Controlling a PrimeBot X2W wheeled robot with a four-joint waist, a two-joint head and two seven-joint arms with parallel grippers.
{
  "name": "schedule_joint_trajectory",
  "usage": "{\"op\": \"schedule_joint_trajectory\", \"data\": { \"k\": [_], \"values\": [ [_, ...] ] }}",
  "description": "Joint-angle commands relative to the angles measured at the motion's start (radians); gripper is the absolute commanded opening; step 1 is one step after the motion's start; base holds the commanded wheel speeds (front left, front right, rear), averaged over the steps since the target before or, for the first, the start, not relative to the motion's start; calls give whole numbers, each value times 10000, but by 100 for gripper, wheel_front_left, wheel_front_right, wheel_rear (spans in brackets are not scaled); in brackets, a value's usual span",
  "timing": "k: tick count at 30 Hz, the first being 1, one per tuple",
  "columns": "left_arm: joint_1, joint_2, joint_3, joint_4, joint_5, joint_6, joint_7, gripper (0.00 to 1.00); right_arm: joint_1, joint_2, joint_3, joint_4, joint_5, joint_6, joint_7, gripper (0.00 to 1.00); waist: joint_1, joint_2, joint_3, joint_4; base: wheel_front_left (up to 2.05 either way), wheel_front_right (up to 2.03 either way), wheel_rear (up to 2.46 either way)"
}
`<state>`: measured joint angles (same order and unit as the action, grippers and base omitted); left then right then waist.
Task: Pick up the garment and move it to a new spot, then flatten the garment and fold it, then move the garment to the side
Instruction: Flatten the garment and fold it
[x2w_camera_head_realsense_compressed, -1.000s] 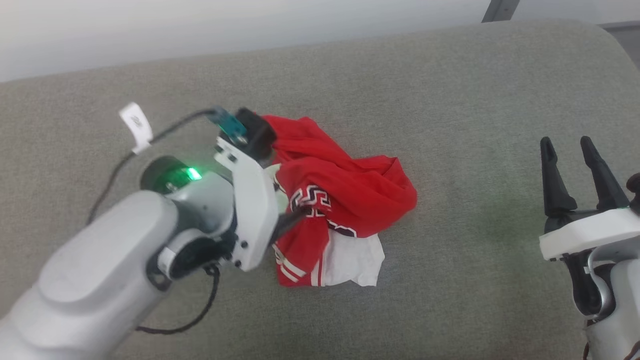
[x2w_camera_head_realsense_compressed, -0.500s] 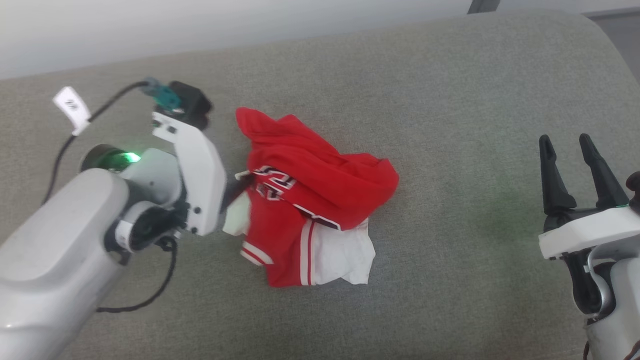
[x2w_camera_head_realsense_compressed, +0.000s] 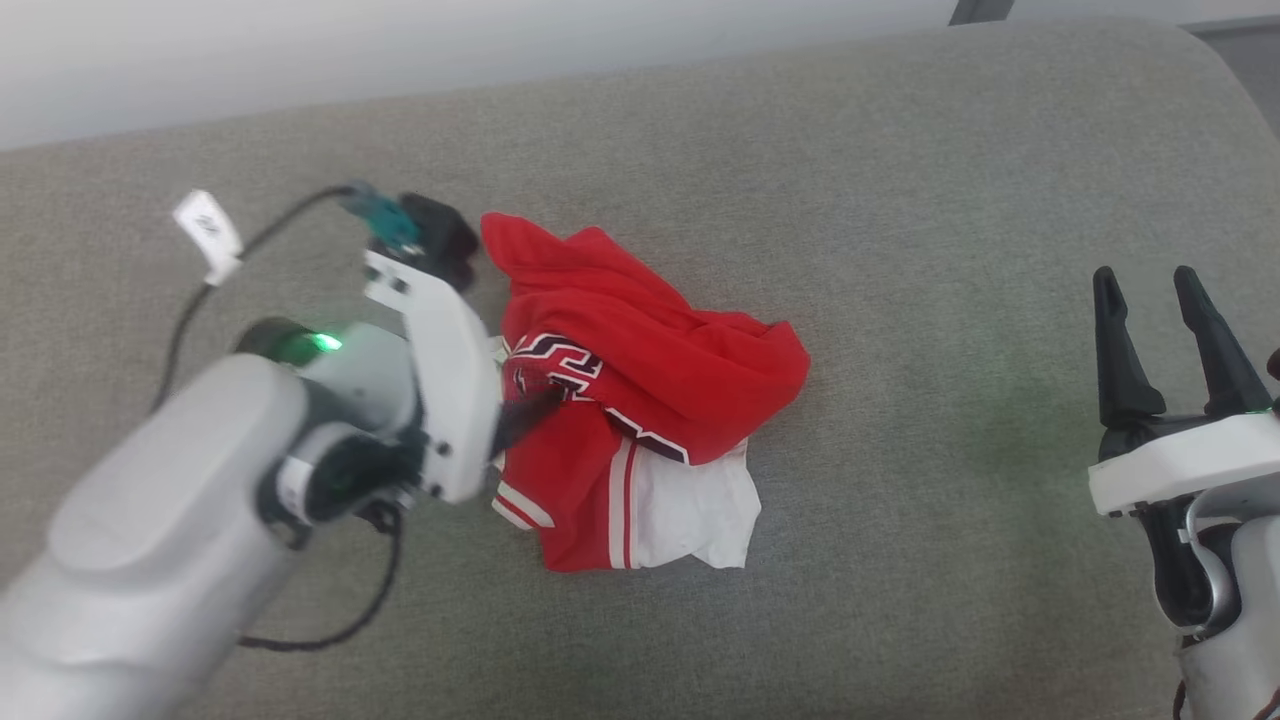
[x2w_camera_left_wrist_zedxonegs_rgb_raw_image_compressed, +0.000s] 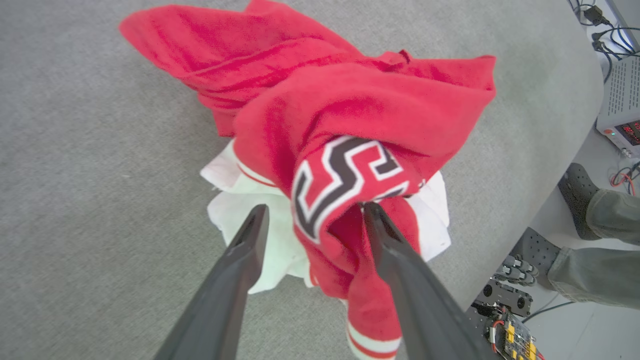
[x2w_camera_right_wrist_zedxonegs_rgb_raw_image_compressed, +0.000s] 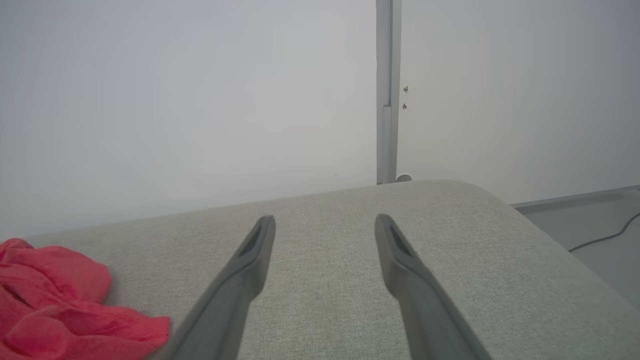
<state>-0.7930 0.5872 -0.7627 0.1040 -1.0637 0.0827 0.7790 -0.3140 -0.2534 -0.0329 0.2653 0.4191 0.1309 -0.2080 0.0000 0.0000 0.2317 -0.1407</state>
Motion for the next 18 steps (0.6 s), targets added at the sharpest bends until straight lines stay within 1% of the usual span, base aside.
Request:
{"op": "schedule_joint_trajectory", "data": {
  "k": [1,2,3,4,8,11,13,17,18],
  "values": [
    [127,-95,-24,-45,-22,-21,13,0,-71,19,5,-20,-50,-3,-55,100,0,0,-2,18,0,0,0],
    [130,-172,-56,-68,-59,16,22,0,-86,21,0,-28,-43,-3,-57,100,0,0,-3,33,0,0,0],
    [116,-222,-110,-118,-73,-36,33,0,-94,21,-3,-35,-38,-3,-57,100,0,0,-2,45,0,0,0],
    [38,-412,-161,-233,-68,-166,-67,0,-122,17,11,-42,-34,-3,-60,100,0,0,4,53,0,0,0],
    [-189,-903,-275,-552,-216,-379,-92,0,-159,17,16,-34,-8,-3,-71,100,0,0,6,38,0,0,0],
    [-323,-1425,-377,-854,-330,-489,-105,0,-162,45,30,-39,12,-3,-81,100,0,0,16,-16,0,0,0],
    [-318,-1662,-600,-982,-341,-590,5,0,-180,51,26,-50,29,-3,-99,100,0,0,42,-60,0,0,0],
    [-120,-1996,-1115,-922,-70,-587,128,0,-234,71,72,-32,89,-3,-133,100,0,0,152,-165,0,0,0],
    [-76,-2016,-1240,-854,-16,-634,124,15,-248,81,87,-19,90,-3,-140,100,0,0,182,-191,0,0,0]
  ]
}}
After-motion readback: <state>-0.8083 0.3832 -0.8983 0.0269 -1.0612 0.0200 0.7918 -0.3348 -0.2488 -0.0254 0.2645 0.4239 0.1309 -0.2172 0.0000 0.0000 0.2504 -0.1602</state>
